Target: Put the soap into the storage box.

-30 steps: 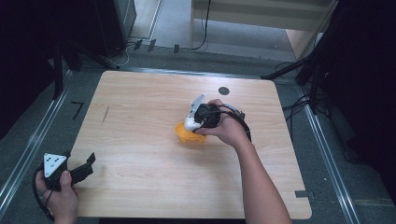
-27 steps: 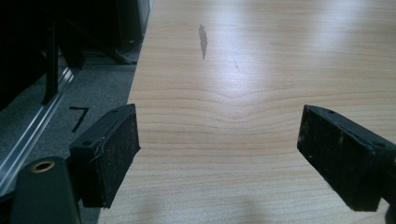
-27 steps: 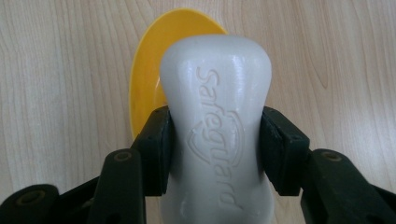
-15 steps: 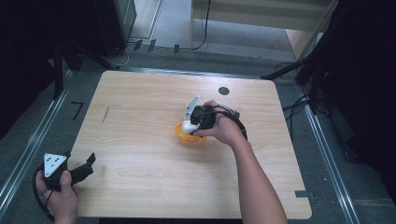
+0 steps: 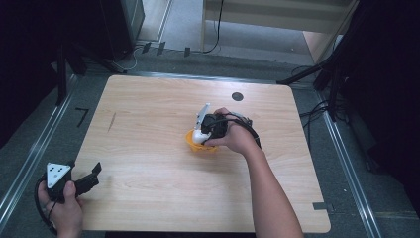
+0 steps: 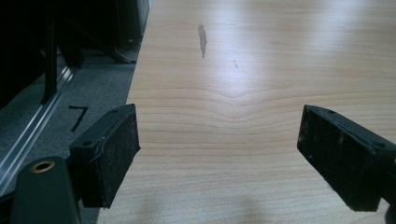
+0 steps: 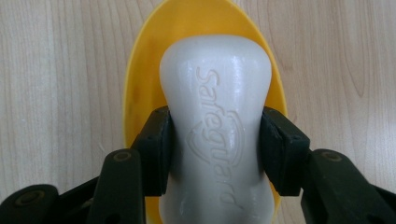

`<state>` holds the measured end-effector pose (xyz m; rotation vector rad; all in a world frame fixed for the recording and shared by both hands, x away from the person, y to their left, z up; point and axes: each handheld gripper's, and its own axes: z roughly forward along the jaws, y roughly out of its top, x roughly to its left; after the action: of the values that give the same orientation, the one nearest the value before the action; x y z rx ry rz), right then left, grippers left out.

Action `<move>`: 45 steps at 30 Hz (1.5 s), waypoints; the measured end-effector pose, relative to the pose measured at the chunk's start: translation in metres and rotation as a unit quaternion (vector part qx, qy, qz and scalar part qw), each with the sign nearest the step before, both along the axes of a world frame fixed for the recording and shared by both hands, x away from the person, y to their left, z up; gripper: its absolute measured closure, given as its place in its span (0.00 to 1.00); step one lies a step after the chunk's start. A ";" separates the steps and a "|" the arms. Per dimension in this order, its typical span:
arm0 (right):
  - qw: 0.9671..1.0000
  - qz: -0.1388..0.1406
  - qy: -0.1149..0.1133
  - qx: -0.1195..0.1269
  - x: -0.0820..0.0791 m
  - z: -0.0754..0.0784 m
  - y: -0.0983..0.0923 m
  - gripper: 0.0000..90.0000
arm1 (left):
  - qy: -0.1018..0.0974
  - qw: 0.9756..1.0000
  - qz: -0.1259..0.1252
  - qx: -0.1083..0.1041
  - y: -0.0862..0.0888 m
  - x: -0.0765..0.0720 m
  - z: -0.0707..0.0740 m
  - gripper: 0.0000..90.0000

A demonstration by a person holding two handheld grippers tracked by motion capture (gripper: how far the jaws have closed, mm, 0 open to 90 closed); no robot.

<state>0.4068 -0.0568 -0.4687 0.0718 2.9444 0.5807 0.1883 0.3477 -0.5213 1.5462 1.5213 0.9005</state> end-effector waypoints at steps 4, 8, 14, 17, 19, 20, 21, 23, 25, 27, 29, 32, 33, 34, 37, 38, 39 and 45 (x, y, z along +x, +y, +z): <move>1.000 0.001 0.004 -0.013 -0.002 -0.003 0.002 0.50 | 0.000 1.000 -0.001 -0.001 0.000 0.000 0.000 0.15; 1.000 -0.019 0.011 0.023 -0.002 0.004 -0.001 0.43 | 0.000 1.000 -0.001 -0.001 0.000 0.000 0.000 0.15; 0.999 -0.029 0.019 0.038 -0.002 0.010 -0.010 0.42 | 0.001 1.000 -0.002 -0.001 0.000 0.000 0.000 0.15; 0.998 -0.035 0.018 0.042 -0.003 0.013 -0.015 0.42 | 0.000 1.000 -0.001 -0.001 0.000 0.000 0.000 0.15; 0.998 -0.039 0.017 0.044 -0.004 0.014 -0.019 0.41 | 0.000 1.000 -0.001 0.001 0.000 0.000 0.000 0.15; 0.998 -0.040 0.017 0.045 -0.004 0.015 -0.021 0.41 | 0.000 1.000 -0.001 0.001 0.000 0.000 0.000 0.15; 0.998 -0.043 0.016 0.048 -0.005 0.015 -0.023 0.41 | 0.000 1.000 -0.001 0.002 -0.001 0.000 0.000 0.15; 0.997 -0.051 0.022 0.054 -0.006 0.017 -0.028 0.41 | 0.000 1.000 -0.002 0.002 -0.001 0.000 0.000 0.15; 0.997 -0.056 0.019 0.056 -0.007 0.018 -0.032 0.40 | -0.001 1.000 -0.001 0.003 -0.001 0.000 0.000 0.15; 0.996 -0.066 0.023 0.055 -0.010 0.019 -0.037 0.41 | -0.001 1.000 -0.001 0.004 -0.001 0.000 0.000 0.15; 0.995 -0.074 0.026 0.055 -0.011 0.020 -0.042 0.40 | -0.001 1.000 -0.002 0.004 -0.001 0.000 0.000 0.15; 0.994 -0.095 0.028 0.056 -0.013 0.020 -0.049 0.36 | 0.000 1.000 -0.002 0.005 -0.001 0.000 0.000 0.15; 0.993 -0.104 0.025 0.056 -0.014 0.021 -0.051 0.34 | 0.000 1.000 -0.002 0.006 -0.001 0.000 0.000 0.15; 0.992 -0.110 0.027 0.058 -0.014 0.022 -0.054 0.32 | 0.001 1.000 -0.001 0.007 -0.001 0.000 0.000 0.15; 0.990 -0.122 0.025 0.067 -0.016 0.023 -0.062 0.26 | 0.000 1.000 -0.001 0.008 -0.002 0.000 0.000 0.15; 0.989 -0.129 0.024 0.066 -0.017 0.023 -0.064 0.25 | -0.001 1.000 -0.001 0.006 -0.002 0.000 0.000 0.15; 0.989 -0.131 0.023 0.067 -0.018 0.023 -0.066 0.23 | -0.001 1.000 -0.002 0.006 -0.002 0.000 0.000 0.15; 0.985 -0.155 0.014 0.069 -0.025 0.022 -0.078 0.15 | 0.000 1.000 -0.004 0.007 -0.002 0.000 0.000 0.15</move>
<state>0.3822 -0.1352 -0.4471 0.5462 2.8296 0.7356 0.1887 0.3457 -0.5213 1.5613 1.5112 0.9095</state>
